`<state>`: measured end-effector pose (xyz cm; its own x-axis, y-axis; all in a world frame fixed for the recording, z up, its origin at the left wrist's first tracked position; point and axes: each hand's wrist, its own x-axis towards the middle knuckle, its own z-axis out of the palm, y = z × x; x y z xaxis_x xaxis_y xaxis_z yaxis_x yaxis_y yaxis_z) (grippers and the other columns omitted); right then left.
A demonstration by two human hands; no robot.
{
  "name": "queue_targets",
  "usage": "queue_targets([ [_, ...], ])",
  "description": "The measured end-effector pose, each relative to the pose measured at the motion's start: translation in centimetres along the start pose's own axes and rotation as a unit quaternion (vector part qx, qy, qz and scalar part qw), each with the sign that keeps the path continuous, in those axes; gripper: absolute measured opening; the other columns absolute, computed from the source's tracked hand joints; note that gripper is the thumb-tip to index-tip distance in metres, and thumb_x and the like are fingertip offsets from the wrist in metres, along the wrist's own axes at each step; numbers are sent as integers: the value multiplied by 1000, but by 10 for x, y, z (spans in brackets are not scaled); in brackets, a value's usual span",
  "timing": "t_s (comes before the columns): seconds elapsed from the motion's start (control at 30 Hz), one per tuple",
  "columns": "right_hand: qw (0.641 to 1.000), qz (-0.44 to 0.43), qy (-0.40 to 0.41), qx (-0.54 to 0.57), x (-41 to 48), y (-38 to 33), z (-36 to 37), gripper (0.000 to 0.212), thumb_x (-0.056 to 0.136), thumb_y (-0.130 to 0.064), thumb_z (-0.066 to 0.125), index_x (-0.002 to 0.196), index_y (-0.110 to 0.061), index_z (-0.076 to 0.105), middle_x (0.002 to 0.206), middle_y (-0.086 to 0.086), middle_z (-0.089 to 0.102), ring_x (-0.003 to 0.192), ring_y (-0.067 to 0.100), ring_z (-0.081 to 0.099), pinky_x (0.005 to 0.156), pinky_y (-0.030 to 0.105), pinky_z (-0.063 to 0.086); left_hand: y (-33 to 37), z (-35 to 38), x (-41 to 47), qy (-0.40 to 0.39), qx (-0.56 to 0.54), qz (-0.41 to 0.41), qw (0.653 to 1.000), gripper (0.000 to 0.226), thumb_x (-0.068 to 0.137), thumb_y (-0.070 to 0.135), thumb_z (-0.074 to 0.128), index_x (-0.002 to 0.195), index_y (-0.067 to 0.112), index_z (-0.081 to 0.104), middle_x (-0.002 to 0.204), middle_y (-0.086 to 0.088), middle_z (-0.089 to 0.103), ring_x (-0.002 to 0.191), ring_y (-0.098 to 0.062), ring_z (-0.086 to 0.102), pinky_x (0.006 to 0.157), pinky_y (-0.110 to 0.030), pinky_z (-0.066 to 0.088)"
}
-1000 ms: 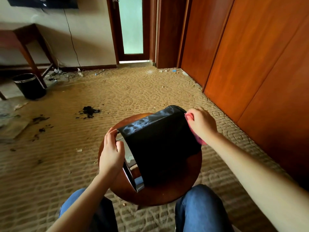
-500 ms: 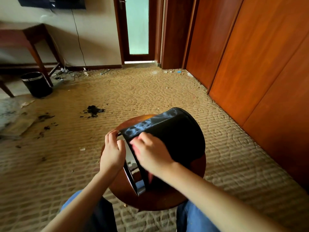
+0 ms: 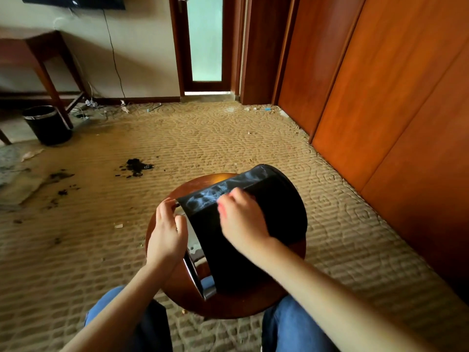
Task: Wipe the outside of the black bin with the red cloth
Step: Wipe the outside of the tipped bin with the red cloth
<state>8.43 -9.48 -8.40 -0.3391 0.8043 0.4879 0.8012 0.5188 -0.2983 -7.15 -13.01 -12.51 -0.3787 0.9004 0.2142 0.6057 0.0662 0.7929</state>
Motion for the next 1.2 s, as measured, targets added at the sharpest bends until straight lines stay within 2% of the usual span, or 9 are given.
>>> queue_targets([
  [0.17,989,-123,-58,58,-12,-31,-2,8,78,-10,67,86,-9,69,78,9,58,66,29,57,55,34,49,-2,-3,0,-3,9,17,1000,52,84,38,27,129,16,40,140,-7,43,115,-29,52,86,-37,42],
  [0.3,998,18,-57,2,11,50,-25,24,95,-29,47,108,-24,66,100,2,57,90,22,53,76,34,46,-9,-3,-2,-2,1,42,999,45,90,40,32,129,22,42,143,-1,42,120,-19,50,87,-31,39],
  [0.4,988,144,-18,-52,30,104,-43,19,93,-27,53,106,-26,67,102,8,58,96,30,56,79,37,47,-11,-4,-3,-7,2,51,999,36,96,36,36,129,24,42,144,1,42,118,-17,52,84,-32,42],
  [0.47,980,186,-8,-68,31,107,-40,17,93,-24,53,103,-20,67,102,11,58,97,33,56,79,38,46,-12,-3,-4,-10,-1,60,998,45,91,44,31,130,25,41,145,2,41,118,-13,51,85,-32,43],
  [0.7,999,-12,-24,18,-9,-27,2,9,74,-4,70,82,-4,66,79,14,58,70,34,58,56,34,47,-16,4,-2,12,-69,35,997,70,80,56,24,135,17,43,145,0,40,128,-13,42,97,-28,33],
  [0.83,992,-92,-65,52,-17,-49,0,12,84,-14,63,94,-7,64,90,12,55,81,33,57,59,35,46,-17,3,-6,16,-82,43,996,64,80,54,27,132,20,45,141,4,44,123,-3,42,97,-26,33],
  [0.97,999,10,-34,-30,6,38,-19,17,94,-29,46,100,-19,60,99,2,53,89,26,55,69,32,44,-16,1,-10,17,-82,47,995,61,79,53,30,131,25,46,139,10,44,115,5,42,94,-27,35],
  [1.1,980,188,-17,-68,28,103,-44,15,91,-17,53,96,-22,66,105,9,55,96,31,56,79,38,48,-12,2,-12,18,-67,70,995,60,81,52,28,129,21,46,136,9,43,108,9,40,86,-26,35],
  [1.2,982,170,-6,-83,19,76,-30,20,88,-8,52,103,-13,65,107,13,54,99,34,53,84,38,45,-15,6,-12,24,-86,80,993,60,85,52,27,131,17,45,137,4,41,116,2,40,90,-24,34],
])
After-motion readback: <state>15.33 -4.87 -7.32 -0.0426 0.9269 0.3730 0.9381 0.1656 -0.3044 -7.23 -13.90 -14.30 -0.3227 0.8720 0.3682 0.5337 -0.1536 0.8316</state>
